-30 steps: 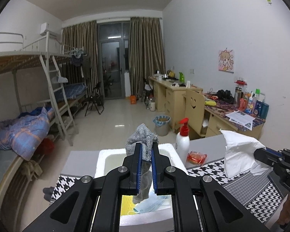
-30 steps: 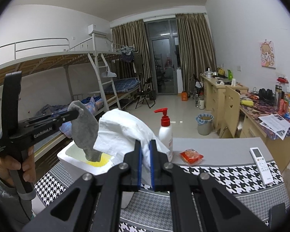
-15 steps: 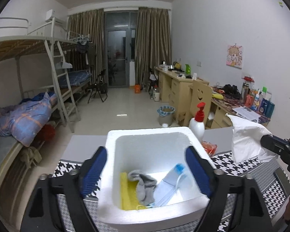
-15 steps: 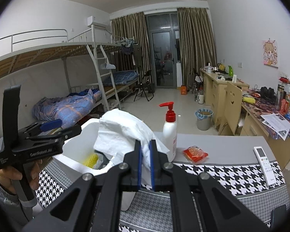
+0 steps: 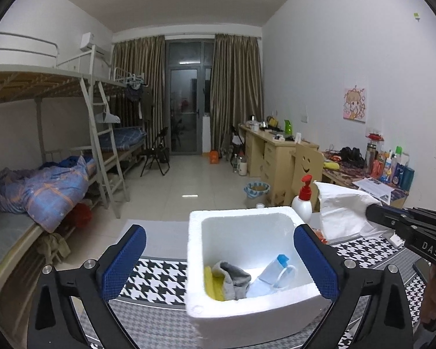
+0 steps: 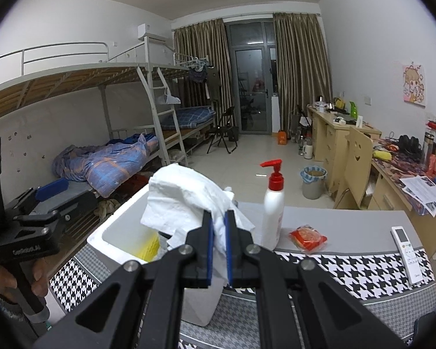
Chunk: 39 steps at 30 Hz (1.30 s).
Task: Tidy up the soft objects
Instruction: 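Lower the white tissue into the foam box and open the right tool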
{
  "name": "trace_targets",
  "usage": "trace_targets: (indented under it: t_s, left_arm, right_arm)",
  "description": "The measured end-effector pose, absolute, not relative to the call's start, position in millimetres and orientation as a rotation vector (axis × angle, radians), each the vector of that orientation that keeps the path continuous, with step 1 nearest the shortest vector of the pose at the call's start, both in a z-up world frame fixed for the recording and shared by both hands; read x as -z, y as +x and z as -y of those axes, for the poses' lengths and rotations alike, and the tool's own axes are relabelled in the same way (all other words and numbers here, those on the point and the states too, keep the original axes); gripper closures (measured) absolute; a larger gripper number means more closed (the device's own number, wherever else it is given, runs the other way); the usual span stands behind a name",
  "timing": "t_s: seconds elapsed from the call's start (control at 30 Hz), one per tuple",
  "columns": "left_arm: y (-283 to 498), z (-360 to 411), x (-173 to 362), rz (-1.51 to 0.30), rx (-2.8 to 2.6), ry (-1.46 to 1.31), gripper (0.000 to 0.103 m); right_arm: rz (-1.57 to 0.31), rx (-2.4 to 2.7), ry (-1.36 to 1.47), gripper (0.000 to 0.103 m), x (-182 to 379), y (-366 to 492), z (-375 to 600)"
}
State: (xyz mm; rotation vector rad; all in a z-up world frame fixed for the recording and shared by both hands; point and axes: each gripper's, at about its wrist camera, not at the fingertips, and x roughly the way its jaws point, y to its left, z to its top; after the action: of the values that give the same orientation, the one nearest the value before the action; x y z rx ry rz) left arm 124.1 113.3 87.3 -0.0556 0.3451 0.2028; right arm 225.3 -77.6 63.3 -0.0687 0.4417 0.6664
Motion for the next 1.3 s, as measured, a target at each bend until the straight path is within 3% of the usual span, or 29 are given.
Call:
trace_targets:
  t_s: [1.03, 1.07, 1.17, 1.3]
  left_arm:
    - [103.8, -145.5, -74.0, -0.34, -0.177, -0.052, 0.001]
    - [104.1, -145.5, -73.9, -0.341, -0.169, -0.048, 0.001]
    - [103.8, -143.4, -72.8, -0.339, -0.159, -0.042, 0.001]
    - [102.9, -144.9, -71.1, -0.333, -0.16, -0.063, 0.001]
  right_arm:
    - [-0.561, -0.707, -0.089, 0.092, -52.7, 243.4, 9.5]
    - [-0.56, -0.71, -0.094, 0.086, -51.9, 244.1, 7.2]
    - [-0.573, -0.728, -0.106, 0.049, -47.7, 245.8, 1.6]
    - [-0.593, -0.741, -0.088, 0.046, -43.4, 245.9, 0.2]
